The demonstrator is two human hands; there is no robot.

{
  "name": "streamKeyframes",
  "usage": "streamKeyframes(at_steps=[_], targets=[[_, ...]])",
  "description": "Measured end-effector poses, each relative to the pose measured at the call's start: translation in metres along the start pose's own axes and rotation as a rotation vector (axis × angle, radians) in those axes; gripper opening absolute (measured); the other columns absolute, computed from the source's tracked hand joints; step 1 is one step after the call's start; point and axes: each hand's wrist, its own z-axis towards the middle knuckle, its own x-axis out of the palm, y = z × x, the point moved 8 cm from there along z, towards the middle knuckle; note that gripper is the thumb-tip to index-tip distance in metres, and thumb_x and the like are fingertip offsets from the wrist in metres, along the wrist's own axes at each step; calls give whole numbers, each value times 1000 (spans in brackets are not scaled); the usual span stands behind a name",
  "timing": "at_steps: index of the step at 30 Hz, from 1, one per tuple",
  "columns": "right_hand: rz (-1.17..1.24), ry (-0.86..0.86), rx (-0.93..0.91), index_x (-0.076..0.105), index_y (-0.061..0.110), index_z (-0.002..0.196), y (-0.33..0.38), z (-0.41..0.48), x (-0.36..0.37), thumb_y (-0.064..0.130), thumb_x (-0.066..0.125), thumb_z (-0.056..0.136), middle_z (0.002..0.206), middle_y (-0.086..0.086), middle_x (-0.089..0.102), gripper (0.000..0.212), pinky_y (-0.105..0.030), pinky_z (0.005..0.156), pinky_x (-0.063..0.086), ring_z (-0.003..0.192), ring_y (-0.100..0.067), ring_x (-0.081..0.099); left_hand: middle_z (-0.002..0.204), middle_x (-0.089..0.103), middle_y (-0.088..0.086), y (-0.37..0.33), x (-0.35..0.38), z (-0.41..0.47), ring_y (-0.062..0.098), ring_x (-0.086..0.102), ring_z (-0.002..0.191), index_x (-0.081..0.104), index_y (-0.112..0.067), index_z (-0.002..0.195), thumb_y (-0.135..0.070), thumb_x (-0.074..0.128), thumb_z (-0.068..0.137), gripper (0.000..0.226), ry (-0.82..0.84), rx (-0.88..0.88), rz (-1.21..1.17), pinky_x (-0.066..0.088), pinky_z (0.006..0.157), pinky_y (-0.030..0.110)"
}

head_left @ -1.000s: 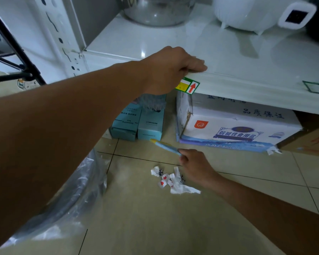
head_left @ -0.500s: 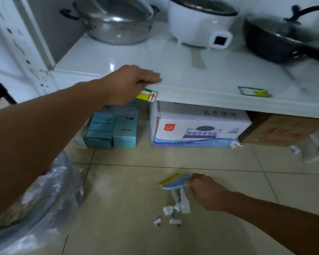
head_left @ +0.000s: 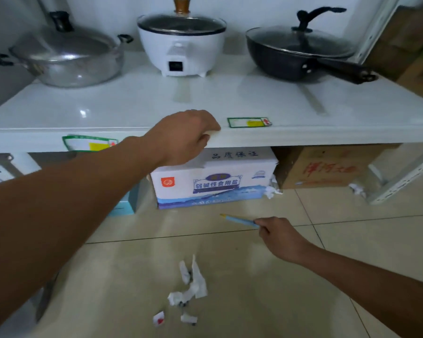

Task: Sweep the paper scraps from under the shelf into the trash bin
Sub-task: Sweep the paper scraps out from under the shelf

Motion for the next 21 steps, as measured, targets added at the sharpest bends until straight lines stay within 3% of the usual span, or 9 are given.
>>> streamKeyframes(at_steps=[5, 8, 11, 14, 18, 21], targets=[[72, -111, 174, 69, 12, 102, -70, 21, -19, 13, 41, 93, 95, -14, 68, 30, -26, 63, 40, 80, -30, 62, 138, 56, 6, -68, 21, 64, 27, 50, 126, 56, -15, 134, -12, 47, 93, 42, 3, 115, -13, 39, 106, 38], [331, -254, 443, 66, 12, 77, -130, 33, -35, 13, 42, 89, 82, -17, 66, 28, -25, 53, 41, 74, -33, 62, 134, 58, 6, -96, 34, 101, 25, 51, 123, 57, -13, 130, -13, 44, 96, 37, 24, 153, -20, 39, 104, 37], [626, -409, 641, 69, 12, 71, -175, 49, -48, 13, 44, 84, 77, -18, 66, 28, -34, 61, 47, 71, -35, 64, 135, 56, 6, -110, 46, 133, 24, 50, 124, 55, -13, 132, -19, 43, 98, 36, 79, 179, -20, 38, 105, 37], [713, -448, 629, 70, 17, 74, -192, 86, -58, 15, 46, 81, 79, -17, 69, 25, -39, 64, 54, 73, -37, 68, 144, 49, 7, -112, 56, 150, 24, 44, 132, 48, -13, 140, -28, 43, 100, 44, 130, 206, -47, 32, 112, 36], [738, -389, 501, 67, 8, 73, -186, 152, -59, 4, 49, 86, 79, -16, 66, 22, -31, 59, 47, 75, -31, 66, 148, 48, 6, -107, 60, 150, 20, 40, 136, 48, -15, 143, -34, 40, 100, 48, 54, 204, -78, 24, 114, 26], [679, -391, 512, 71, 1, 99, -187, 182, -54, 7, 51, 89, 97, -19, 70, 22, -27, 67, 42, 92, -31, 67, 147, 48, 2, -106, 62, 152, 15, 39, 136, 48, -18, 143, -35, 41, 100, 47, 37, 193, -90, 21, 113, 17]])
